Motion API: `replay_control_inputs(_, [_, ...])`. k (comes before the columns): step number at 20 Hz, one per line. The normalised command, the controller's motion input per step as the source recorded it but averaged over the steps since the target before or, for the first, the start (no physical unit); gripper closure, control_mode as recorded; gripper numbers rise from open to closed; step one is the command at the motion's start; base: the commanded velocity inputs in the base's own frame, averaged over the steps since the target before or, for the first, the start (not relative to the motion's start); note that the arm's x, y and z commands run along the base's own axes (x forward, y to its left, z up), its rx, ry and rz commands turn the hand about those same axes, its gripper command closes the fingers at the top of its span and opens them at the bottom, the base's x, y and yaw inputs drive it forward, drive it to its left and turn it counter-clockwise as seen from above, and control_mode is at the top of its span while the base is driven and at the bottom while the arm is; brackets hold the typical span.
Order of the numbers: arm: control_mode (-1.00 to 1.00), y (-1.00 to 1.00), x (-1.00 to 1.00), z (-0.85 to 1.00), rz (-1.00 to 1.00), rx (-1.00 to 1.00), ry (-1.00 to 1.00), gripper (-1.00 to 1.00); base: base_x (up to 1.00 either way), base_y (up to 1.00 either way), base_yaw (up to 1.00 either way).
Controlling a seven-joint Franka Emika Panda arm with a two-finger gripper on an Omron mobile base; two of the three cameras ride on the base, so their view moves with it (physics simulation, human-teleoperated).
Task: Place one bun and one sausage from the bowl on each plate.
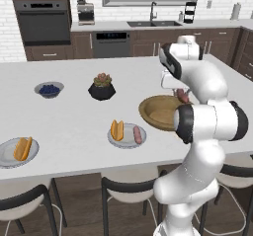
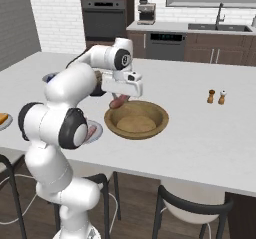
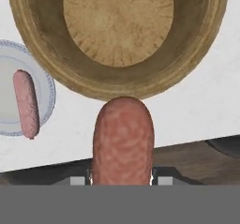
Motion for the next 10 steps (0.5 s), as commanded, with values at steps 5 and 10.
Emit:
replay_control_inputs(5, [-1.0,0.01,-0.95,0.0,0.09,0.01,-0.09,1.0,0.0,0.0,0.0])
replay_control_inputs(10, [-1.0,0.35,-0.87,0.0,0.01,0.0,-0.06,1.0,0.0,0.0,0.0])
